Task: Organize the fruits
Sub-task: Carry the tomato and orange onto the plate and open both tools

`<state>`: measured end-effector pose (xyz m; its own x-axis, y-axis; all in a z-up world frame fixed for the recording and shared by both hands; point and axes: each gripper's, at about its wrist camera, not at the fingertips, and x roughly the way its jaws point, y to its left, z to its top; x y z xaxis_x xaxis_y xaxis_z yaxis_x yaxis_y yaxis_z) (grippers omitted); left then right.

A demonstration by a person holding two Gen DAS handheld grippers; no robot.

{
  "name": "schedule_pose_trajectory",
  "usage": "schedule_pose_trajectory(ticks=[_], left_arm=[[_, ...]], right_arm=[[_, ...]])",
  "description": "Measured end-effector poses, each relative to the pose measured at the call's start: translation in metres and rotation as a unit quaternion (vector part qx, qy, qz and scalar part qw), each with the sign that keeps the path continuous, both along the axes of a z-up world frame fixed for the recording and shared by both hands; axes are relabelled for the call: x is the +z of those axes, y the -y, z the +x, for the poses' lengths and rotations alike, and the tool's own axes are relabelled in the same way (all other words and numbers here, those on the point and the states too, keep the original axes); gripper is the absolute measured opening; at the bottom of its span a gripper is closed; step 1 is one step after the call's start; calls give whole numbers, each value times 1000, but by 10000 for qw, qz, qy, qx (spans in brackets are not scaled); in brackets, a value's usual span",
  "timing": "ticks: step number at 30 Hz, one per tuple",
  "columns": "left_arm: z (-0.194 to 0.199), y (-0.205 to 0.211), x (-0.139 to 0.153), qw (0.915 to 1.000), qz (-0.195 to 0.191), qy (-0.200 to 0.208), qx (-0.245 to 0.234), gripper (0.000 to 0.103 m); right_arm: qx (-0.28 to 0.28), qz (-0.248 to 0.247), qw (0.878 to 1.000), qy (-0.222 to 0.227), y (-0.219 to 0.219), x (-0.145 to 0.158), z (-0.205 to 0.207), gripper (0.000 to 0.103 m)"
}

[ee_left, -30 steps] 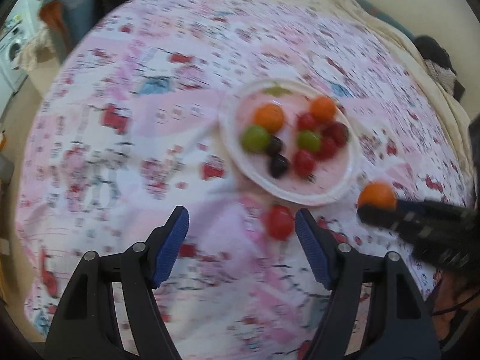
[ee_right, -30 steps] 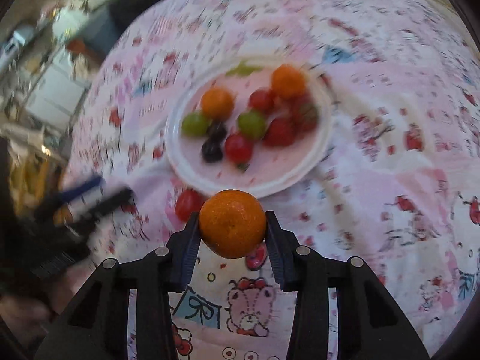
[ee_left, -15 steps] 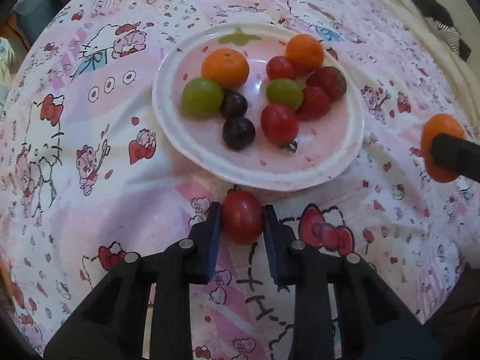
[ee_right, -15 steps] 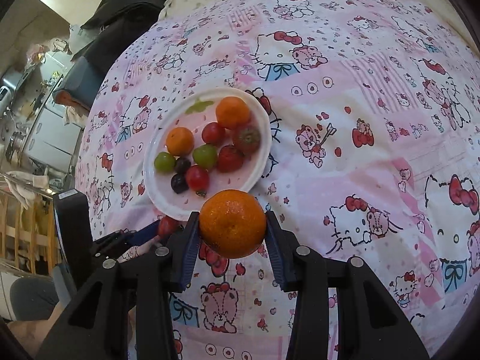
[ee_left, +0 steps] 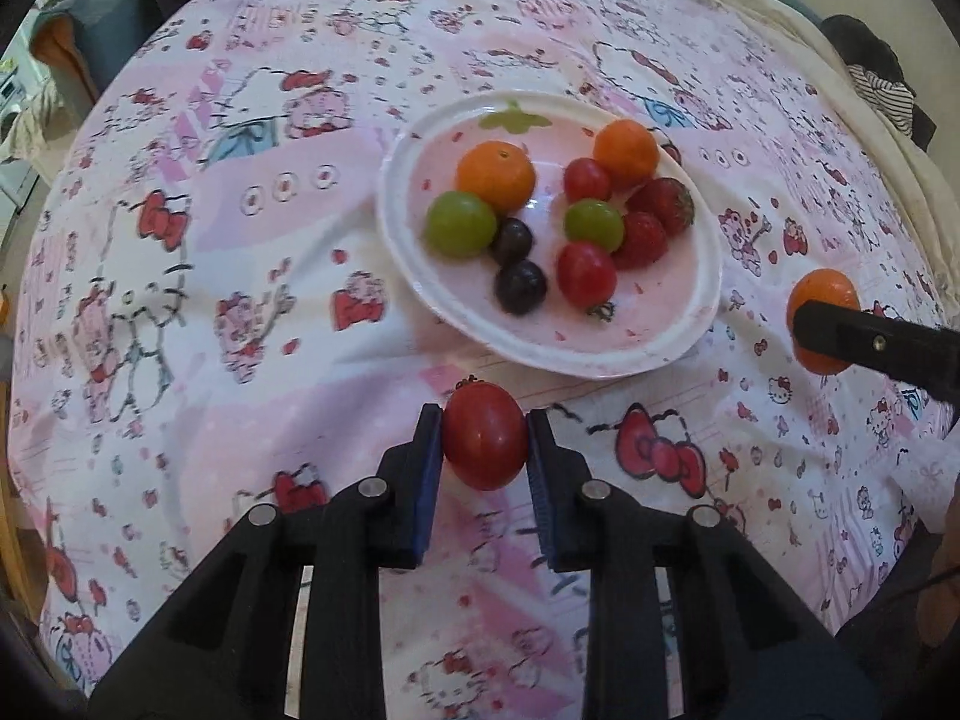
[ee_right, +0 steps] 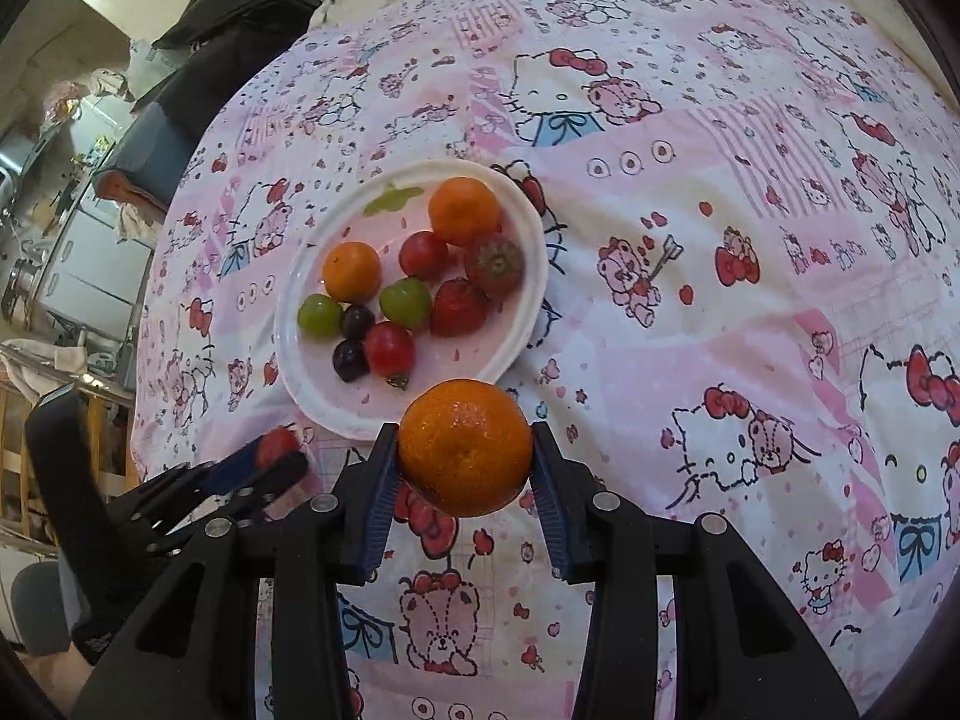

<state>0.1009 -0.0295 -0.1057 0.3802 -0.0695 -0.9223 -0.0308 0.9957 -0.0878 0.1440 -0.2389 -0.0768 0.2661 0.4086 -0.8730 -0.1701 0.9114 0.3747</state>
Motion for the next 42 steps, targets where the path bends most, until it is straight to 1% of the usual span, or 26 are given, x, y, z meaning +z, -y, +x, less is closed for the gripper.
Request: schedule_pose_trajectory(ticks=[3,6,8,10,12,16,20,24,28,30,34,36,38,39,40,41,42], left_arm=[[-4,-13,1,9998,48,27,165,23],[-6,-35,5,9987,58,117,501,23],[-7,-53,14,9966,37,299,766,23],[-5,-64,26,9946,-8,521,898,23],[0,-68,37,9935,-16,692,903,23],[23,-66,58,9941,92,886,614,23],[48,-60,67,9940,64,1035,361,23],[72,-41,61,9948,109,1006,79,23],[95,-26,40,9961,122,853,-186,24],[103,-23,30,9968,94,761,-225,24],[110,-22,16,9972,-123,694,-241,24],[110,-20,13,9968,-105,747,-258,24],[112,-17,8,9976,-24,631,-298,25],[113,-17,7,9979,-21,558,-317,29],[114,-17,5,9985,-66,437,-338,34],[113,-17,5,9985,-111,420,-324,44],[111,-18,7,9984,-120,465,-301,52]], right_arm=[[-108,-27,9999,31,3,2,1,43],[-277,-39,9996,88,8,4,5,43],[-400,20,9991,124,12,6,8,43],[-466,116,9987,165,15,9,14,43],[-481,239,9982,252,16,13,22,43],[-398,420,9974,419,7,21,42,44],[-256,527,9976,376,-7,16,61,43],[-89,471,9983,335,-21,7,76,44],[23,463,9988,144,-33,-11,91,44],[53,438,9990,50,-37,-20,96,44],[152,454,9988,-90,-45,-32,98,46],[182,451,9988,-69,-47,-32,99,46],[197,535,9983,-133,-47,-33,100,46],[180,592,9979,-180,-46,-34,101,46],[160,658,9975,-204,-45,-33,101,49],[144,724,9971,-200,-44,-33,100,63],[120,792,9966,-173,-43,-31,99,74]])
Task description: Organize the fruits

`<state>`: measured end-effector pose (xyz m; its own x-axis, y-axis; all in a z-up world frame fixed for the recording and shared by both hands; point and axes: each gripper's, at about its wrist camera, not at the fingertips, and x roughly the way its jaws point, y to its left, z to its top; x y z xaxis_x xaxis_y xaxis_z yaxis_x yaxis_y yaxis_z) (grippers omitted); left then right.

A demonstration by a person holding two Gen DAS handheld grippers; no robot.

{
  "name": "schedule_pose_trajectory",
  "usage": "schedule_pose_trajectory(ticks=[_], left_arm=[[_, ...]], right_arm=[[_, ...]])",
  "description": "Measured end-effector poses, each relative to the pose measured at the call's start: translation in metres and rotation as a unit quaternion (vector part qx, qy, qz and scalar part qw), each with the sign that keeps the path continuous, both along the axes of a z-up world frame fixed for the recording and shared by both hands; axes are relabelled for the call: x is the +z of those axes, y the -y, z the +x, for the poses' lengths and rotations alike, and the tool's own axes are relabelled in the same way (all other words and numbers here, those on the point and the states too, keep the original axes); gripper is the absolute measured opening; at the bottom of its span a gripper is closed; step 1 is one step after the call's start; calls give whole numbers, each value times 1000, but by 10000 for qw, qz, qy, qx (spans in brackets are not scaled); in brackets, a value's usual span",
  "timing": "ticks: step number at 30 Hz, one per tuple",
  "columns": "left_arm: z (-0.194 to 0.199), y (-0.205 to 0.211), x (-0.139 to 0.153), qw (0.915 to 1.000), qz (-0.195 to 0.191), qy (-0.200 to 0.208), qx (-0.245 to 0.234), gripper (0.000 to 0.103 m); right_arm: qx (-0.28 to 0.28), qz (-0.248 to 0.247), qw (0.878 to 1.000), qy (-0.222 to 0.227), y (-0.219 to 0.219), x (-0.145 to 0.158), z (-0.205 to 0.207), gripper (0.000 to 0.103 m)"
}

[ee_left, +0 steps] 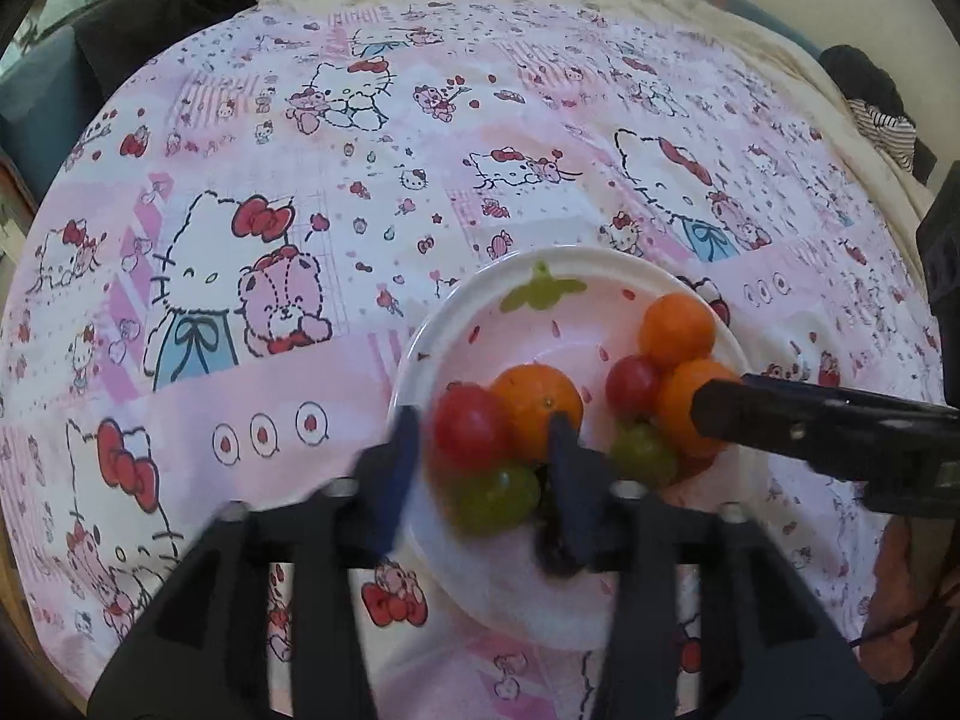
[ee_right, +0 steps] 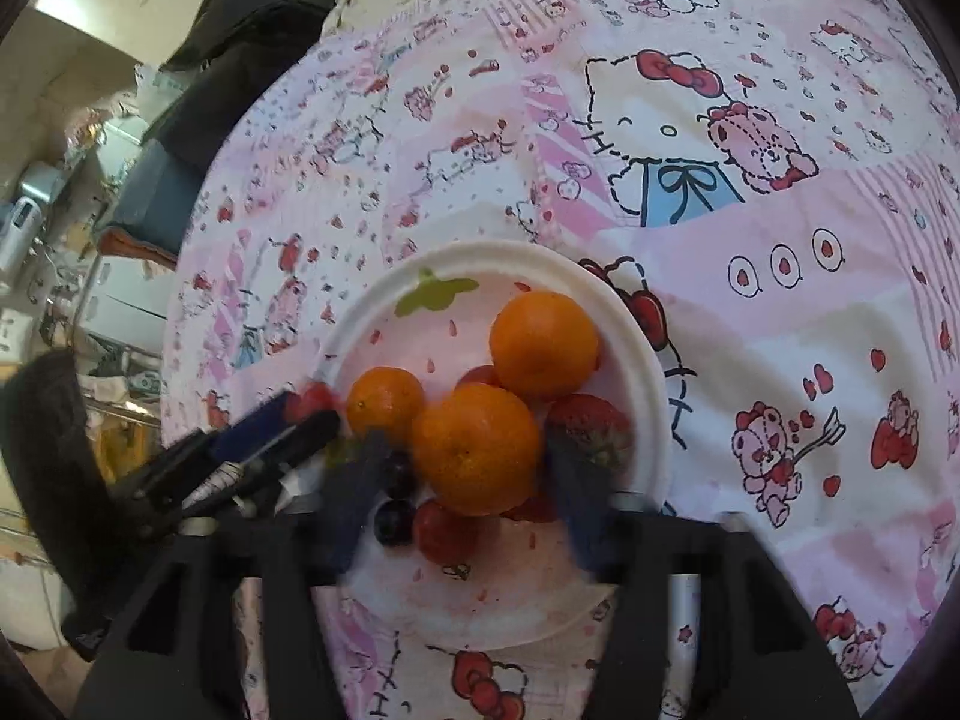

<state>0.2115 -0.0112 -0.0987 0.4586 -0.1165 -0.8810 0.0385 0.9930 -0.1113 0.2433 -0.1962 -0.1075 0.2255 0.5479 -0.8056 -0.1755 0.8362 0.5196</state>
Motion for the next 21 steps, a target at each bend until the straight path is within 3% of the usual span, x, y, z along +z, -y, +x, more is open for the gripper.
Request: schedule_pose_trajectory(ticks=[4,11,15,21], left_arm=[[-10,-2,14,9993,191,296,97,70],[-38,-10,54,9968,316,657,318,70],[-60,-7,79,9941,507,910,307,70],[-104,-24,110,9881,391,1200,876,72]], right_arm=[[-46,69,9997,224,3,17,-4,77],[-206,-33,9968,772,20,56,-21,83],[-388,-222,9924,1150,30,77,-41,99],[-433,-551,9866,1470,39,96,-79,103]])
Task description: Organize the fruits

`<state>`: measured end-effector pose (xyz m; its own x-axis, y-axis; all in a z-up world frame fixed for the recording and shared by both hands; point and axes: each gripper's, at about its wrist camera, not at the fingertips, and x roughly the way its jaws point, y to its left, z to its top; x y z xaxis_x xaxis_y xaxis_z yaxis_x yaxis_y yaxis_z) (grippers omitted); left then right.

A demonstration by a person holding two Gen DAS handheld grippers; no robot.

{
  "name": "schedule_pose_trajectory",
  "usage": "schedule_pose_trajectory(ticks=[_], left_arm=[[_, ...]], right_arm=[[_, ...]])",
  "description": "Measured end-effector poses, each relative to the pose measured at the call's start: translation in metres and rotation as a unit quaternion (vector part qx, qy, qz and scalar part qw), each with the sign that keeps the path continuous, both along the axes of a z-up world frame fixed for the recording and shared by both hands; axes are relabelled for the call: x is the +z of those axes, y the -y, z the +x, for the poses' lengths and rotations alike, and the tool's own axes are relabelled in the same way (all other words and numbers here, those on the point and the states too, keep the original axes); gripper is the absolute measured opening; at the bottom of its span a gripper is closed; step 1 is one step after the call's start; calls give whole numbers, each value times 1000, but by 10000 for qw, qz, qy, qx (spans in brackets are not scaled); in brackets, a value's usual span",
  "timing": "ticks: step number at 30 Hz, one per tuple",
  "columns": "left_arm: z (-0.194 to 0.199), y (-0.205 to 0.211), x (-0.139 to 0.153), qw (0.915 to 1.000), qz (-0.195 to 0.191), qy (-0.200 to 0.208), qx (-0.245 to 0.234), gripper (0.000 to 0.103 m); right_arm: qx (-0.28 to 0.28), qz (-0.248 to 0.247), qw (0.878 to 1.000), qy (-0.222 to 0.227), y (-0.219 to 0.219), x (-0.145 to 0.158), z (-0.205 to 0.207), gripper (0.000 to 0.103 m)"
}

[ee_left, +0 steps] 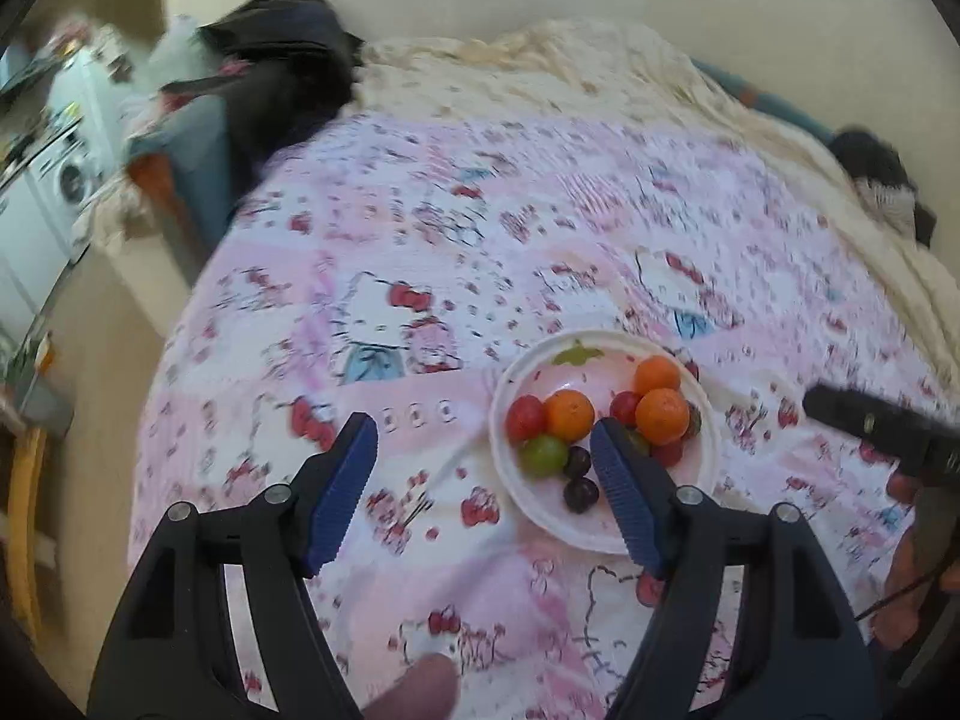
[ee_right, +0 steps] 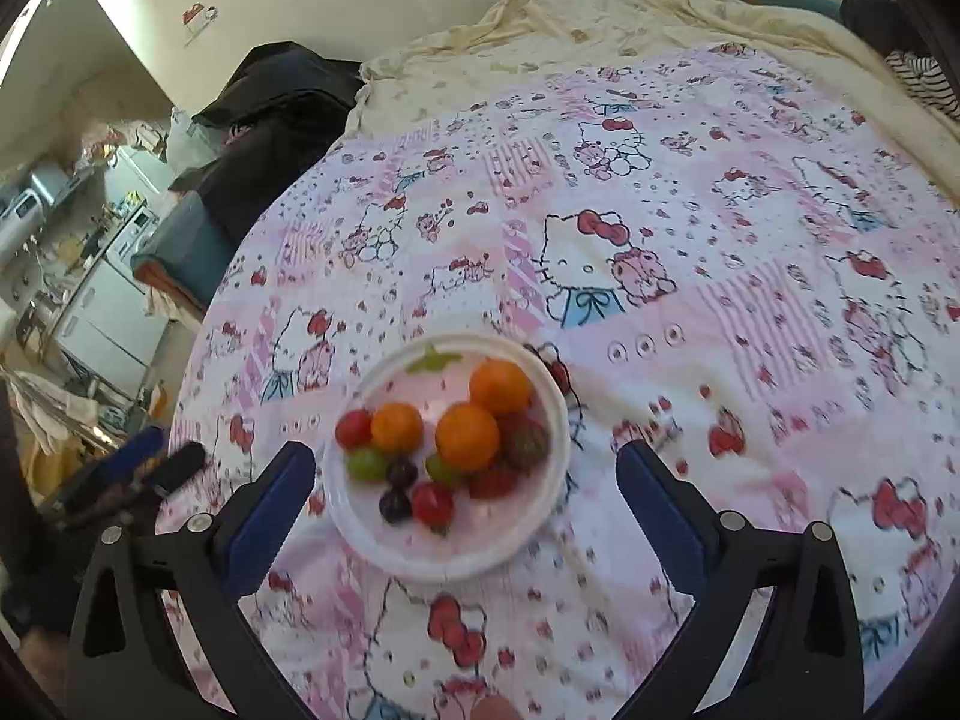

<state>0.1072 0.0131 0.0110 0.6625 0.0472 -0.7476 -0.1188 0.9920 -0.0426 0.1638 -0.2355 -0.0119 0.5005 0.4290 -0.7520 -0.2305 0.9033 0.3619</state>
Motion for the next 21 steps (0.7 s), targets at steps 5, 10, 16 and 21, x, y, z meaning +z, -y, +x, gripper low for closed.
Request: schedule_pose_trajectory(ticks=[5,10,16,21], left_arm=[[-34,-11,15,9994,-35,310,166,87],[-58,-10,10,9995,-44,273,164,96],[-95,10,8,9990,31,432,-70,103],[-114,18,12,9977,34,674,-56,103]], right_arm=[[-8,-107,9994,328,0,14,-34,103],[-29,-222,9973,695,-2,25,-75,103],[-42,-479,9923,1145,-8,31,-117,103],[-156,-549,9884,1407,-7,32,-137,103]])
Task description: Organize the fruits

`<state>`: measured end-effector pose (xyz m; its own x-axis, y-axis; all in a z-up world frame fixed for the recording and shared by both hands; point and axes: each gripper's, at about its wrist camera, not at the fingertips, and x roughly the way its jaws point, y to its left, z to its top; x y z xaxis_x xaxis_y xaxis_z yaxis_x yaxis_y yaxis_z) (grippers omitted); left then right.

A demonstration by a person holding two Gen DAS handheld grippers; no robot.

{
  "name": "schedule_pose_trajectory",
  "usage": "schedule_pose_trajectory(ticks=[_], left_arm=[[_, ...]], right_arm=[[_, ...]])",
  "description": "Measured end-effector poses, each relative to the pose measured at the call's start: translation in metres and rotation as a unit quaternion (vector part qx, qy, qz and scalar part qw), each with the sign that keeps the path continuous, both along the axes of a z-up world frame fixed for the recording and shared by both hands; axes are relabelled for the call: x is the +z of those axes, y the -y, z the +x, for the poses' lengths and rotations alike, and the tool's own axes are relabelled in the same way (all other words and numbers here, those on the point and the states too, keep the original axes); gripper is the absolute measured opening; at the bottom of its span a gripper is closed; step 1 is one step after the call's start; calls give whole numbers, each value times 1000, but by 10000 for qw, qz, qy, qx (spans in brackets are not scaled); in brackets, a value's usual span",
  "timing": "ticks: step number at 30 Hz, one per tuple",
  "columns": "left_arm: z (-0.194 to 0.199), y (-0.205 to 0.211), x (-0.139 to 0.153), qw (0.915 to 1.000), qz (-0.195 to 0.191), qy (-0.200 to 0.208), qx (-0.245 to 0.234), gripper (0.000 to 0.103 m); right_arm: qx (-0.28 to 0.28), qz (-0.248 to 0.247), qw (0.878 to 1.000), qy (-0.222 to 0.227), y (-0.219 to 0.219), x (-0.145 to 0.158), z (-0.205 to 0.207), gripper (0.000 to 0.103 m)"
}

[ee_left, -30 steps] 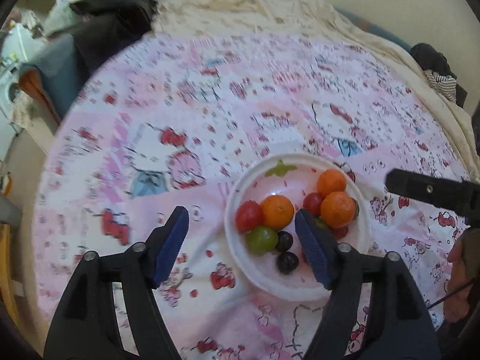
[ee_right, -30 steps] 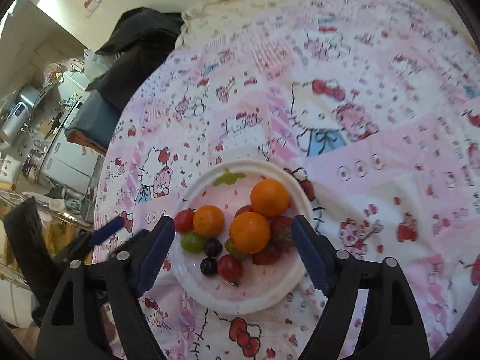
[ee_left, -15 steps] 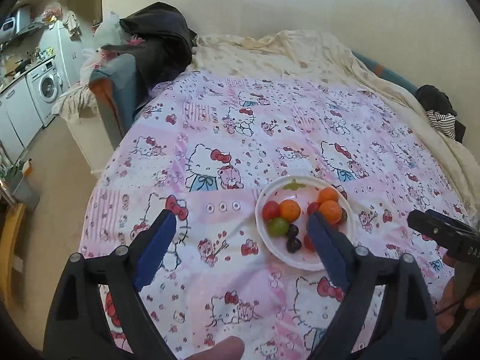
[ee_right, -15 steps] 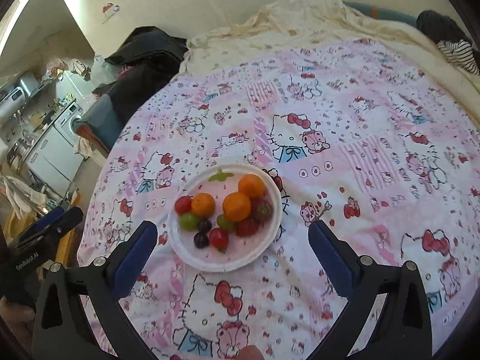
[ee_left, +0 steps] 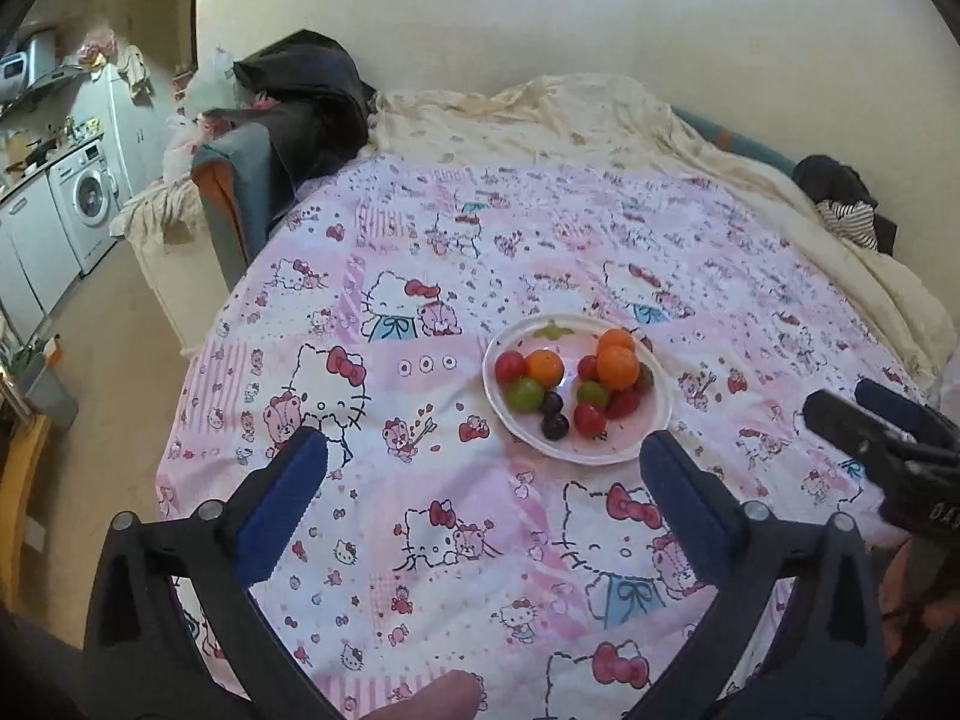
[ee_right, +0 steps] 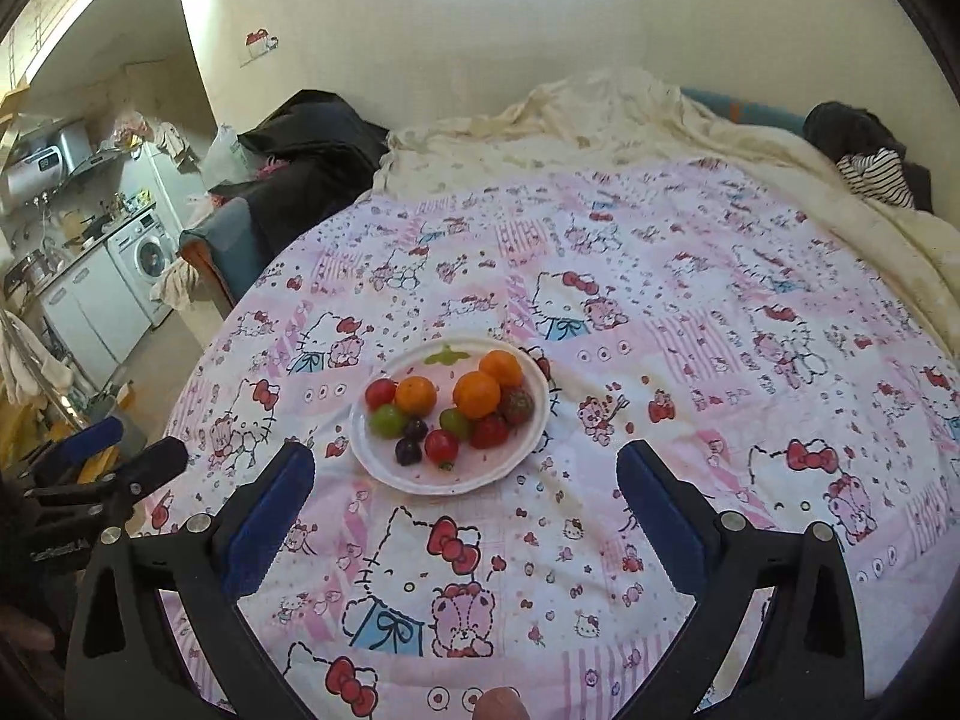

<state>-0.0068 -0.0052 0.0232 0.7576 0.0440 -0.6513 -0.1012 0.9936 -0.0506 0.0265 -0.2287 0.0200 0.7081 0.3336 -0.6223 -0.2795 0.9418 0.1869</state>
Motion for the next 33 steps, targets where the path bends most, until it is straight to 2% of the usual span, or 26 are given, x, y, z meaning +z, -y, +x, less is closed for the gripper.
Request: schedule_pose_trajectory(ticks=[8,14,33], left_arm=[[5,2,-8,10000,4,7,57,103],[5,3,-11,10000,-26,-7,42,103],[7,-7,-12,9996,-237,-48,150,103]], right_arm=[[-1,-288,9992,267,-15,-2,-5,103],[-44,-216,9997,90,-13,-9,3,103],[19,-191,9998,87,-18,-10,2,103]])
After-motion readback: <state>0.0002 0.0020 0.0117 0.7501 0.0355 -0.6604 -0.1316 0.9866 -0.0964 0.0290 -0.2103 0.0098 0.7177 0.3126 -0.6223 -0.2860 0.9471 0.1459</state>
